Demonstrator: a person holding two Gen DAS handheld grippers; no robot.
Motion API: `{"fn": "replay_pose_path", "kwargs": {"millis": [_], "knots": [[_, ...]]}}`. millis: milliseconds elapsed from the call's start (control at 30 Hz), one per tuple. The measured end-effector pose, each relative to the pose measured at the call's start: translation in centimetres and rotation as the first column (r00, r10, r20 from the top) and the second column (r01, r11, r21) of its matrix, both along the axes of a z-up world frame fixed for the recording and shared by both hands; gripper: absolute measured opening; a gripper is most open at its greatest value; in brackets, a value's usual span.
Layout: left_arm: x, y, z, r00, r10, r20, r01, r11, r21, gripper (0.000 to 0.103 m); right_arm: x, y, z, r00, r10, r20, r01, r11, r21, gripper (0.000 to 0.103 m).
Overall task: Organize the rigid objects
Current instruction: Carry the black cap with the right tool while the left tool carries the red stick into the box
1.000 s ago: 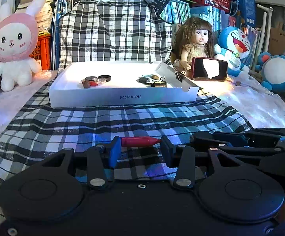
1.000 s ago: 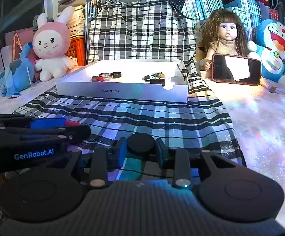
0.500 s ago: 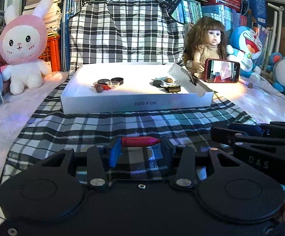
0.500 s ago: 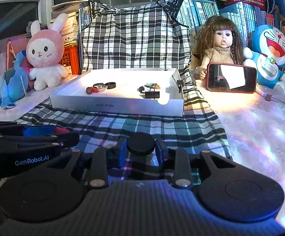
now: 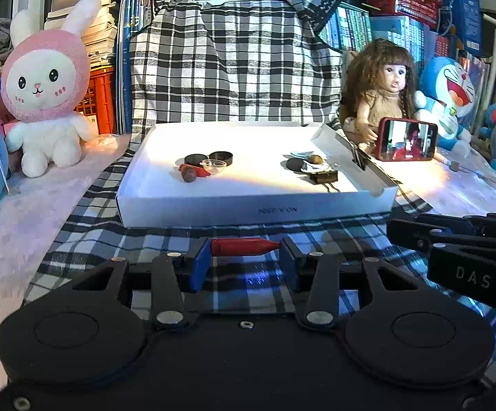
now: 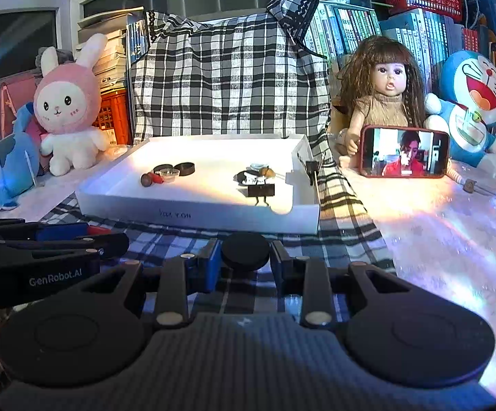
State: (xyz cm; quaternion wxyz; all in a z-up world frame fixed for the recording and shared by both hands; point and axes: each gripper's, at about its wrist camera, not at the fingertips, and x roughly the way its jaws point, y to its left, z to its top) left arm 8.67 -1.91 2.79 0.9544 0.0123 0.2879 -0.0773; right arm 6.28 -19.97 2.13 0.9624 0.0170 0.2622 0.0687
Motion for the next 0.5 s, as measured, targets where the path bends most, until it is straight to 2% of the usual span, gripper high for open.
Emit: {"fn": "replay_pose_path", "kwargs": {"millis": [333,500], "knots": [[4.3,0.8,0.9,1.000,0.023,0.010,-0.023,1.000,-0.001,0.042,3.2,0.6,0.9,1.000,-0.002,0.005,0.002,1.000,-0.025,0.037],[7.6,1.2,1.6,0.999,0.052,-0.008,-0.052,0.999,-0.005,0.042,6.0,0.6,1.8,1.000,-0.002,-0.024,0.002,1.000,0.002,0.037]]}}
